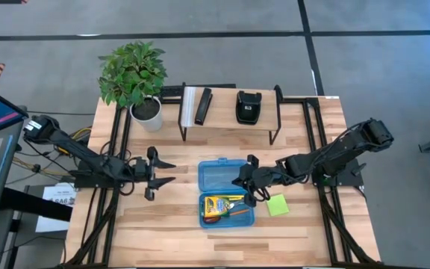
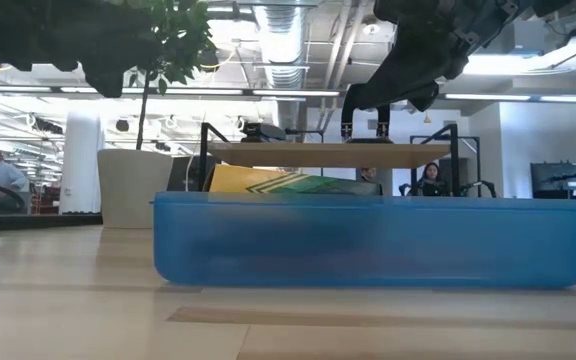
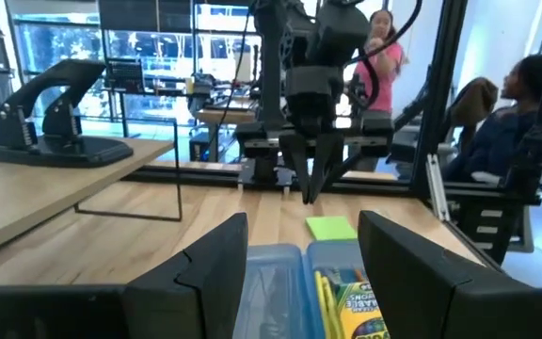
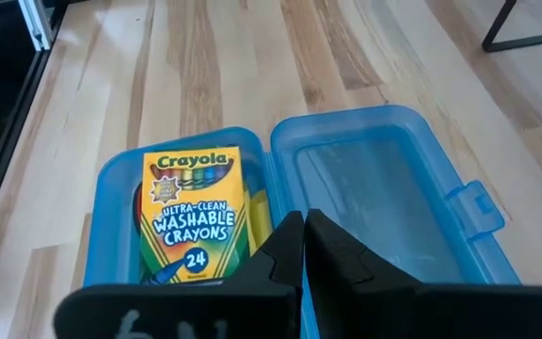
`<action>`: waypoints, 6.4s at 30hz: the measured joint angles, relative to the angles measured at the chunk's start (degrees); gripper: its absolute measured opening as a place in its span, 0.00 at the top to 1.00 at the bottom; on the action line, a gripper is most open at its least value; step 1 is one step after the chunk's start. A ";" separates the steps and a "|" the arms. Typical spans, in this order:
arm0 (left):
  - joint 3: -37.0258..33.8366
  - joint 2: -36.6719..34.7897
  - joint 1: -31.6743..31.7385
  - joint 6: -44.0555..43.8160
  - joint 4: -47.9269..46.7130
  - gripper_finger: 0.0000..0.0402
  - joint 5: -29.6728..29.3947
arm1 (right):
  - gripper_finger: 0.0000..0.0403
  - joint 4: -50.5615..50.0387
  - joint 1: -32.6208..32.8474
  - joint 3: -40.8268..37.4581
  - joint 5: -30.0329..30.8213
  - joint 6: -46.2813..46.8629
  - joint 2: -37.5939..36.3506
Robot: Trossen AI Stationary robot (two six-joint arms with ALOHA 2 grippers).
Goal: Pack school essentials
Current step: Put the green sticky notes into the blue supply box
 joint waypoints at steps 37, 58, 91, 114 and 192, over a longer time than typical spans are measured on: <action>-0.10 -0.88 0.02 0.52 6.20 0.52 3.40 | 0.83 -4.84 -1.56 0.72 -10.32 2.10 -0.02; -0.09 -4.93 0.92 6.14 5.49 0.52 0.06 | 0.48 -45.41 1.09 8.81 -14.79 22.52 -0.02; -0.06 -5.41 0.88 -0.23 2.44 0.52 1.67 | 0.46 -49.20 10.67 8.48 -13.68 25.96 -0.02; -0.06 -5.41 0.88 -0.43 2.43 0.52 1.57 | 0.45 -47.47 15.97 8.44 -12.19 25.55 0.04; -0.04 -5.38 0.88 -1.92 0.51 0.52 1.61 | 0.99 -54.11 19.03 15.61 -9.44 16.74 20.87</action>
